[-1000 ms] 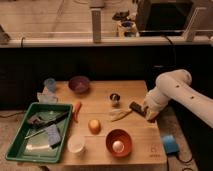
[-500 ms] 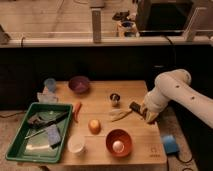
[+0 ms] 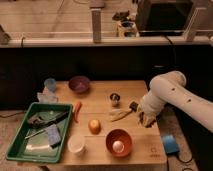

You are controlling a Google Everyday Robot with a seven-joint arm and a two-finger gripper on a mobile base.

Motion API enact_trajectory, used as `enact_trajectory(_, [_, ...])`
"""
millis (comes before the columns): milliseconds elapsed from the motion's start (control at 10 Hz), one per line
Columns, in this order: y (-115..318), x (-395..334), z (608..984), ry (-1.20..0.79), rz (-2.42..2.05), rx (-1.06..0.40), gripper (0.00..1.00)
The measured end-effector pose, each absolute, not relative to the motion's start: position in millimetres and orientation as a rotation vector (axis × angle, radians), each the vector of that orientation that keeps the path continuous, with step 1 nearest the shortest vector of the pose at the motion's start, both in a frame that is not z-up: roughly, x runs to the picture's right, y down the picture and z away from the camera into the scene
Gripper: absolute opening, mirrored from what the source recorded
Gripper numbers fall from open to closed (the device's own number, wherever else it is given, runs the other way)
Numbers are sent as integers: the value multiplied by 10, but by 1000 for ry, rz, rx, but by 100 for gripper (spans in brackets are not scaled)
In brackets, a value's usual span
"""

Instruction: Place grapes in red bowl

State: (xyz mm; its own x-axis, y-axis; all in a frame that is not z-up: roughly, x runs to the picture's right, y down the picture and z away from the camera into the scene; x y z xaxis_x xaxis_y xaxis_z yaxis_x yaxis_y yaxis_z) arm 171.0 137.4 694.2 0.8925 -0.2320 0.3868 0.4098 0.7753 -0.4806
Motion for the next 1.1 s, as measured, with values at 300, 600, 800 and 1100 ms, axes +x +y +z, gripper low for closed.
enact_trajectory(300, [1491, 1556, 6875, -339, -403, -600, 0])
enact_trajectory(600, [1589, 1448, 6862, -354, -436, -609, 0])
enact_trajectory(800, [1697, 1301, 6824, -368, -469, -613, 0])
enact_trajectory(1100, [1817, 1169, 6818, -381, -505, -625, 0])
